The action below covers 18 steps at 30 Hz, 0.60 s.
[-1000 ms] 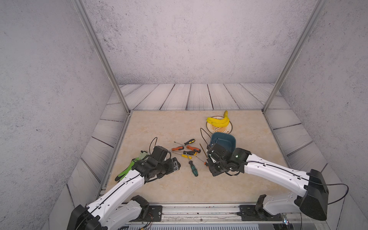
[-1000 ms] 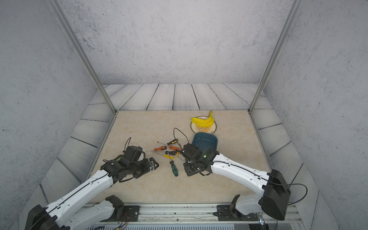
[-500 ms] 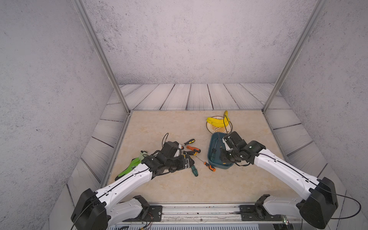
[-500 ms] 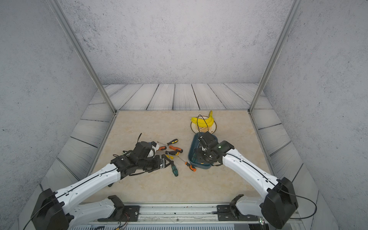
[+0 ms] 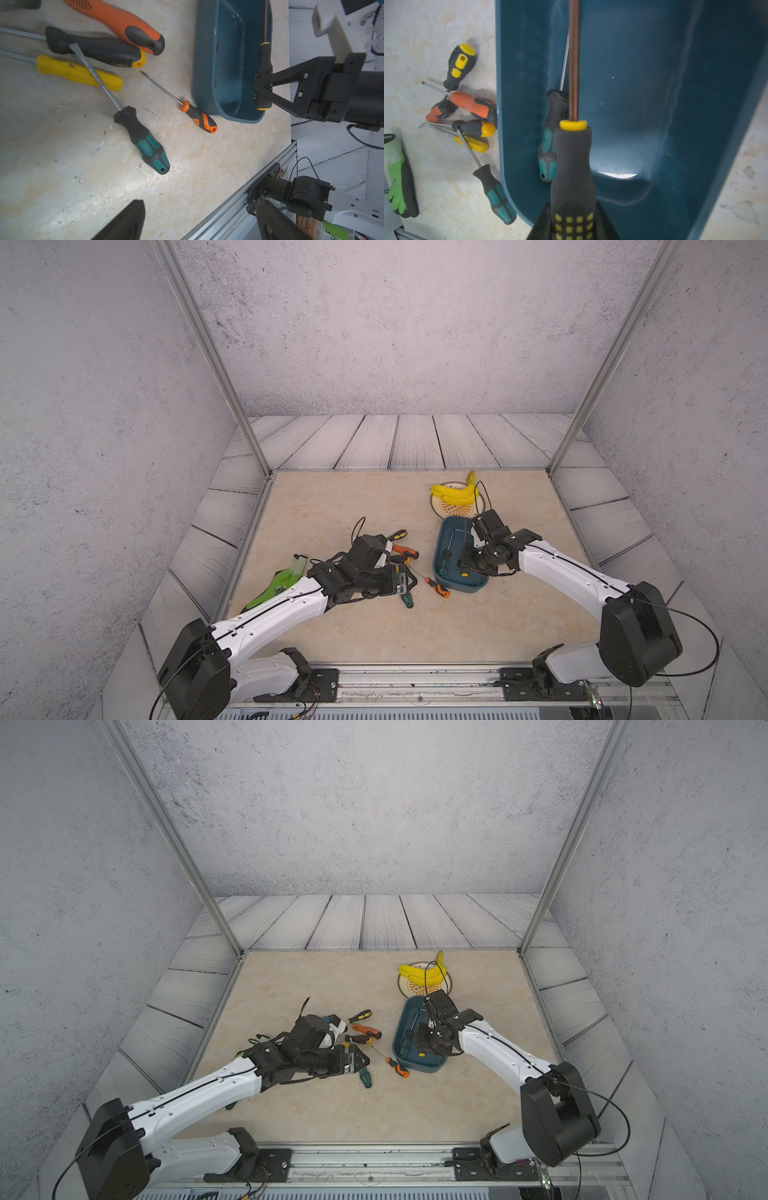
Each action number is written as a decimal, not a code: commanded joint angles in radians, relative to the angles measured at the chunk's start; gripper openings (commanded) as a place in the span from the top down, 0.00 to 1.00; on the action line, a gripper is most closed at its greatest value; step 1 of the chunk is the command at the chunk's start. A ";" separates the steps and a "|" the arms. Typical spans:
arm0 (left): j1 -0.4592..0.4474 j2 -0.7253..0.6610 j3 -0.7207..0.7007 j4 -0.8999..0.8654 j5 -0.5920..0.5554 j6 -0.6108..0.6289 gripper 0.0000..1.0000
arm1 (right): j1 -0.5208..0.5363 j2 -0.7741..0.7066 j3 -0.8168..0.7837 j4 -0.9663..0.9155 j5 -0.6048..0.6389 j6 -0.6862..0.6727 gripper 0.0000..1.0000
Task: Put the screwdriver on the desktop into the storage box
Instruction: Place the screwdriver in the storage box.
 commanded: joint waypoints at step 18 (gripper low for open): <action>-0.005 -0.042 -0.048 -0.025 -0.042 -0.005 0.10 | -0.025 0.199 0.042 0.141 -0.003 0.107 0.71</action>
